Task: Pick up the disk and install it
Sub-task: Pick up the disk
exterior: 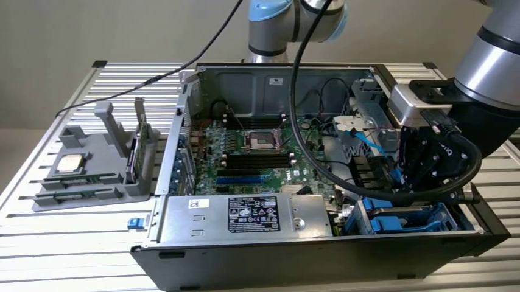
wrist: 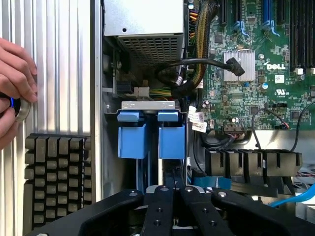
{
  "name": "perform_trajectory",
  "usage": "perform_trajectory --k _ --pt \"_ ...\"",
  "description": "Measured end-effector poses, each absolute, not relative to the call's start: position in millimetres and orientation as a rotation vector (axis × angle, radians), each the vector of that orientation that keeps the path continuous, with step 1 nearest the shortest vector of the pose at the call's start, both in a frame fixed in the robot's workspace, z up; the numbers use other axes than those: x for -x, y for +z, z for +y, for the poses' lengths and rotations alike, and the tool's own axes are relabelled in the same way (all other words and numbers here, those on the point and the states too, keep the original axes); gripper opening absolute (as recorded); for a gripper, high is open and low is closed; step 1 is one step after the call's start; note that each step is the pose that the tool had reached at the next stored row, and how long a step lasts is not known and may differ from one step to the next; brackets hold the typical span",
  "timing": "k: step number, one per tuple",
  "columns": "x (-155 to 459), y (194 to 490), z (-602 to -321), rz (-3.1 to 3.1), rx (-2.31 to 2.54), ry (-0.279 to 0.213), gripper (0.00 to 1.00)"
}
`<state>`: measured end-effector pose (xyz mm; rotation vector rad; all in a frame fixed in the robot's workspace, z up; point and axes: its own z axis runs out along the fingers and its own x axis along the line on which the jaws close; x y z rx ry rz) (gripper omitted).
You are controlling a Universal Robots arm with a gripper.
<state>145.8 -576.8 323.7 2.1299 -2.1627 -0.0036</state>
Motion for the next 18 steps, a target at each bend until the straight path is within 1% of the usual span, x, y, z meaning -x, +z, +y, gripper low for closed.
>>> perform_trajectory --k 7,18 --pt "-146 326 -577 -2.159 -2.128 -0.015 0.11" --pt "-146 349 -577 -2.148 -2.118 -0.033 0.11"
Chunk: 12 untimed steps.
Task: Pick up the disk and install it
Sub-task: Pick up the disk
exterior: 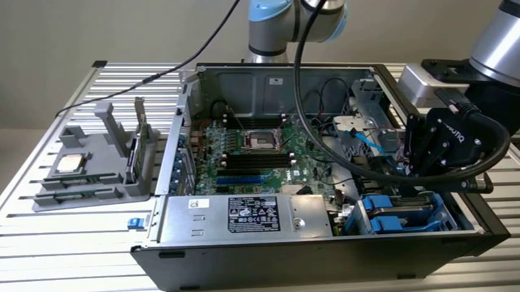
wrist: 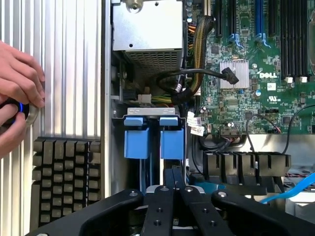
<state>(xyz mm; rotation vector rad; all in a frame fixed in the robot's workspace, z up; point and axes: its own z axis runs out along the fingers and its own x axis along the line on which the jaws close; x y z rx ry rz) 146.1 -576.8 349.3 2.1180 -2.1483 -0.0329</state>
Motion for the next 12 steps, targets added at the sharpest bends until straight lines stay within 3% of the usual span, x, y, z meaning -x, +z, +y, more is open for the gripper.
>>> perform_trajectory --k 12 --pt "-146 369 -577 -2.140 -2.111 -0.048 0.11"
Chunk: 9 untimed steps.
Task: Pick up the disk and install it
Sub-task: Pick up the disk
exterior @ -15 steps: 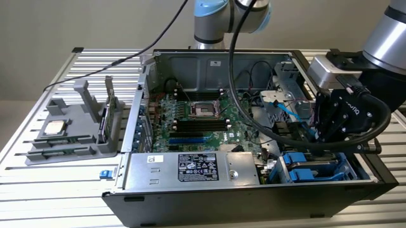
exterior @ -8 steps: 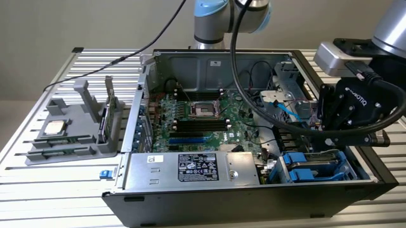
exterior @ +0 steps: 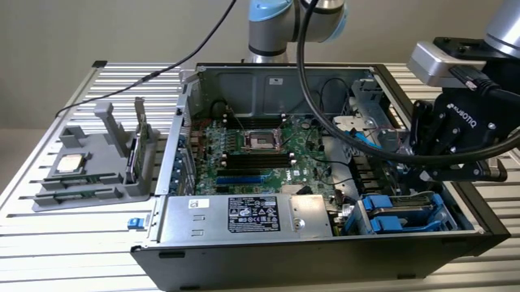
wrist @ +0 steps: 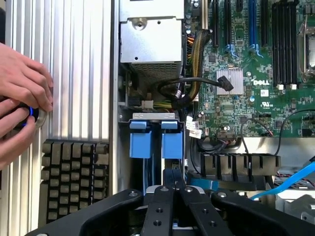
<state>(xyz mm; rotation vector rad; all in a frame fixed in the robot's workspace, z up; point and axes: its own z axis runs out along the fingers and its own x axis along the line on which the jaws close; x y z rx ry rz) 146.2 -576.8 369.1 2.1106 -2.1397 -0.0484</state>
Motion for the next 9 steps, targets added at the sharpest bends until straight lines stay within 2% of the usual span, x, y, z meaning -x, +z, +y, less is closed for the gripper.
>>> perform_trajectory --k 9 --pt "-146.2 378.1 -575.7 -2.139 -2.110 -0.049 0.11"
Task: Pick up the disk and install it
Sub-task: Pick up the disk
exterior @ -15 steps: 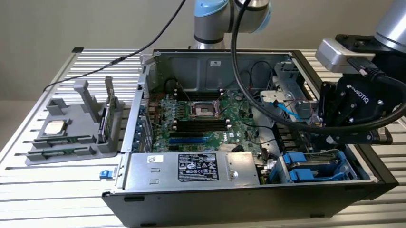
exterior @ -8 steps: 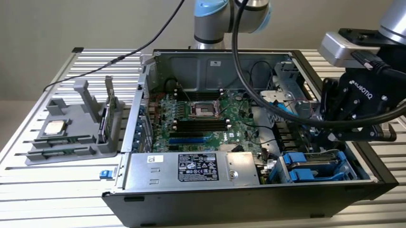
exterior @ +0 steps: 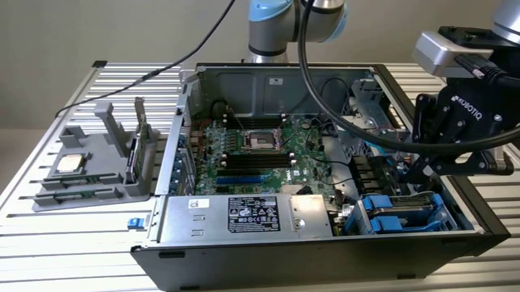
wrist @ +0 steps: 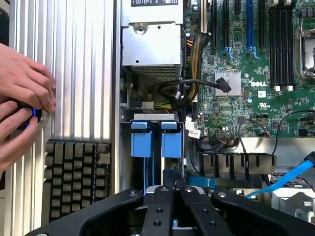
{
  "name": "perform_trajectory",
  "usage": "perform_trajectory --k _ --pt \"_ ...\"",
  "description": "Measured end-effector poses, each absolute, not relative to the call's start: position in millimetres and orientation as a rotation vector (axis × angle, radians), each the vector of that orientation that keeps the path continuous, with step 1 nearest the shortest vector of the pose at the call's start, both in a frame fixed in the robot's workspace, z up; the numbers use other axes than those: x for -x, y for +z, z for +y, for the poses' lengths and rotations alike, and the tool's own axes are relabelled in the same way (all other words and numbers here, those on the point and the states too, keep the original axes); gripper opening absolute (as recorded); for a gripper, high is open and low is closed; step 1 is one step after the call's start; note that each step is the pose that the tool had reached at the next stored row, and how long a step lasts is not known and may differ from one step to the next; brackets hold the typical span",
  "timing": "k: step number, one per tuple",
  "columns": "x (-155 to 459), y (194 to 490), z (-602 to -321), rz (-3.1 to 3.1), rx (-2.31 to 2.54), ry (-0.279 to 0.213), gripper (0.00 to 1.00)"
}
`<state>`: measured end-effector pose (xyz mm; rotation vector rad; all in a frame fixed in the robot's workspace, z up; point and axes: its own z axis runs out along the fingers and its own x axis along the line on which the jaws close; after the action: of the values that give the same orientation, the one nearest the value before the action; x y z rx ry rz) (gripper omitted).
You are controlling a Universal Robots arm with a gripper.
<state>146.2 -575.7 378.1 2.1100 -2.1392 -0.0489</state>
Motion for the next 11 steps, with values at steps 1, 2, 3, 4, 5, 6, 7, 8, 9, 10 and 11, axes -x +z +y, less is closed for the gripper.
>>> perform_trajectory --k 1,2,3,4,5,6,7,8,9,10,11 --pt "-146 379 -576 -2.139 -2.110 -0.049 0.11" --pt "-146 381 -575 -2.139 -2.110 -0.049 0.11" --pt "-146 382 -575 -2.139 -2.110 -0.049 0.11" --pt "-146 383 -575 -2.139 -2.110 -0.049 0.11" --pt "-146 385 -575 -2.139 -2.110 -0.049 0.11" --pt "-146 387 -574 -2.139 -2.110 -0.049 0.11" --pt "-146 388 -574 -2.139 -2.110 -0.049 0.11" --pt "-146 390 -574 -2.139 -2.110 -0.049 0.11" --pt "-146 392 -574 -2.139 -2.110 -0.049 0.11" --pt "-146 393 -574 -2.139 -2.110 -0.049 0.11" --pt "-146 394 -574 -2.139 -2.110 -0.049 0.11"
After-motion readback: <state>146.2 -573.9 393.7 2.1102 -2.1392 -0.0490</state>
